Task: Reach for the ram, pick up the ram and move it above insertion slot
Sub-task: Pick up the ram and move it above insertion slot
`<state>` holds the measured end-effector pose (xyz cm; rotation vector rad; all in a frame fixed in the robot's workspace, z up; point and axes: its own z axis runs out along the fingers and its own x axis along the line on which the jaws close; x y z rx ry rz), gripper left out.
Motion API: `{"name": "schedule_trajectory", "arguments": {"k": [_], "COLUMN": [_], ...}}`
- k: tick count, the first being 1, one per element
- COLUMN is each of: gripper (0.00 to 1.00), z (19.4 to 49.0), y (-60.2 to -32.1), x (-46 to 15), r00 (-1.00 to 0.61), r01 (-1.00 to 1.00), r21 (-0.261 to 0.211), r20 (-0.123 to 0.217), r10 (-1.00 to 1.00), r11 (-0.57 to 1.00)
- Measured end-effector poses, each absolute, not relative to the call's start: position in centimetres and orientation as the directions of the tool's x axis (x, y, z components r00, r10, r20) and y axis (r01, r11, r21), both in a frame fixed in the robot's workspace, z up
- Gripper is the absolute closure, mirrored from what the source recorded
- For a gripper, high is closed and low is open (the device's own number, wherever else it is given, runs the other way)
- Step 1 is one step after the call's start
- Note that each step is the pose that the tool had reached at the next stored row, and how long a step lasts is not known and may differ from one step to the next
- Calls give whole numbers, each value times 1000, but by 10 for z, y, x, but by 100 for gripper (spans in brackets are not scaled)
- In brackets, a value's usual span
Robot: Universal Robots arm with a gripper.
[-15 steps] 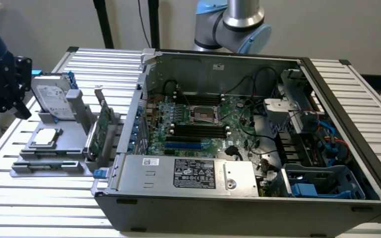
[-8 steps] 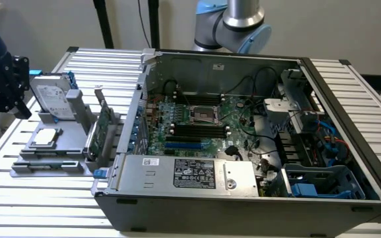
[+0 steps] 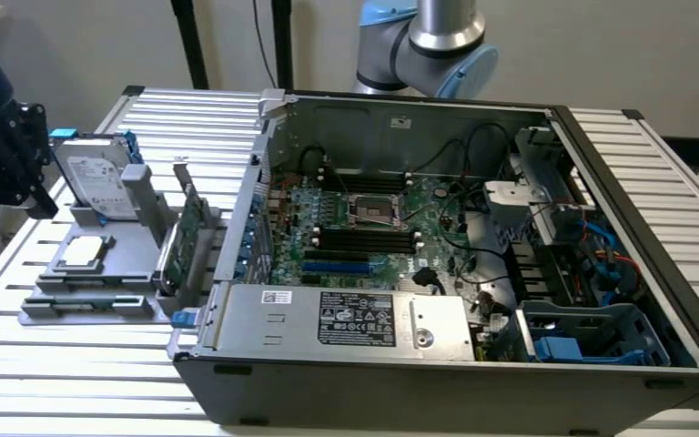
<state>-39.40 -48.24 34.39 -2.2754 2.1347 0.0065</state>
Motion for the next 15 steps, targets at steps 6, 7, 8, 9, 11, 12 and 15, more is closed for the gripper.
{"name": "schedule_trajectory", "arguments": {"k": [6, 7, 8, 9, 11, 12, 15], "gripper": [88, 82, 82, 76, 70, 64, 58], "z": [344, 344, 344, 343, 343, 342, 338], "y": [-482, -483, -483, -483, -484, -484, -485], "x": [-394, -394, -394, -394, -394, -394, -394], "r00": [96, 96, 96, 96, 96, 96, 96], "r01": [-995, -995, -995, -995, -995, -995, -995], "r21": [-14, -14, -14, -14, -14, -14, -14], "r20": [-18, -18, -18, -18, -18, -18, -19], "r10": [-995, -995, -995, -995, -995, -995, -995], "r11": [-96, -96, -96, -96, -96, -96, -96]}}
